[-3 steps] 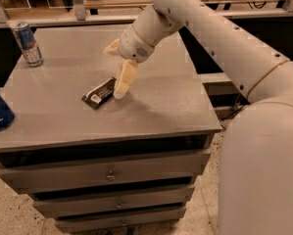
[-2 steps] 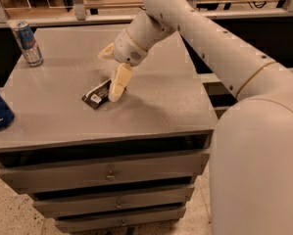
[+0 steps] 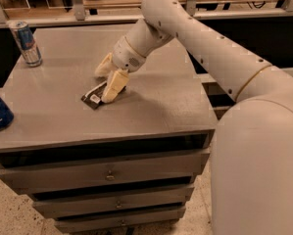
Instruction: Move rxbar chocolate near pepsi can
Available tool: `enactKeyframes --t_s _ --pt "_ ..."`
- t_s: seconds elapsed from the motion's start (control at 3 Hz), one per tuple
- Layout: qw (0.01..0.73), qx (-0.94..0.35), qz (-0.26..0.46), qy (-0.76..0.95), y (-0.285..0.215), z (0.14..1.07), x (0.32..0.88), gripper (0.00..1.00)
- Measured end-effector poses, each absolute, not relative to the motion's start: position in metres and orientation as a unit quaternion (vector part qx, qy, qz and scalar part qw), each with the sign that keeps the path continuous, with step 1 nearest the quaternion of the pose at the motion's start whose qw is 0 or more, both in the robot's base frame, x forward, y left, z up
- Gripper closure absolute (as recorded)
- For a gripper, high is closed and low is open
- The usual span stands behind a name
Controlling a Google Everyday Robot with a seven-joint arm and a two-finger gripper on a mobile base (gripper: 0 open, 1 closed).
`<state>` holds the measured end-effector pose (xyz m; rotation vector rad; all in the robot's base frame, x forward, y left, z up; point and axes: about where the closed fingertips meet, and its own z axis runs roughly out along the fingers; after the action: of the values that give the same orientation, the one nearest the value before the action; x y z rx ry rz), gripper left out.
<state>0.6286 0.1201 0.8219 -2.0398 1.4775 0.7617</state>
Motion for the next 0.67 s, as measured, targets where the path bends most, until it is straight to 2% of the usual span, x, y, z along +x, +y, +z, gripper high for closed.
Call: enactKeyframes --t_s 0.67 --pt "0.252 -0.75 0.28 0.544 0.1199 0.8281 0.6284 0.87"
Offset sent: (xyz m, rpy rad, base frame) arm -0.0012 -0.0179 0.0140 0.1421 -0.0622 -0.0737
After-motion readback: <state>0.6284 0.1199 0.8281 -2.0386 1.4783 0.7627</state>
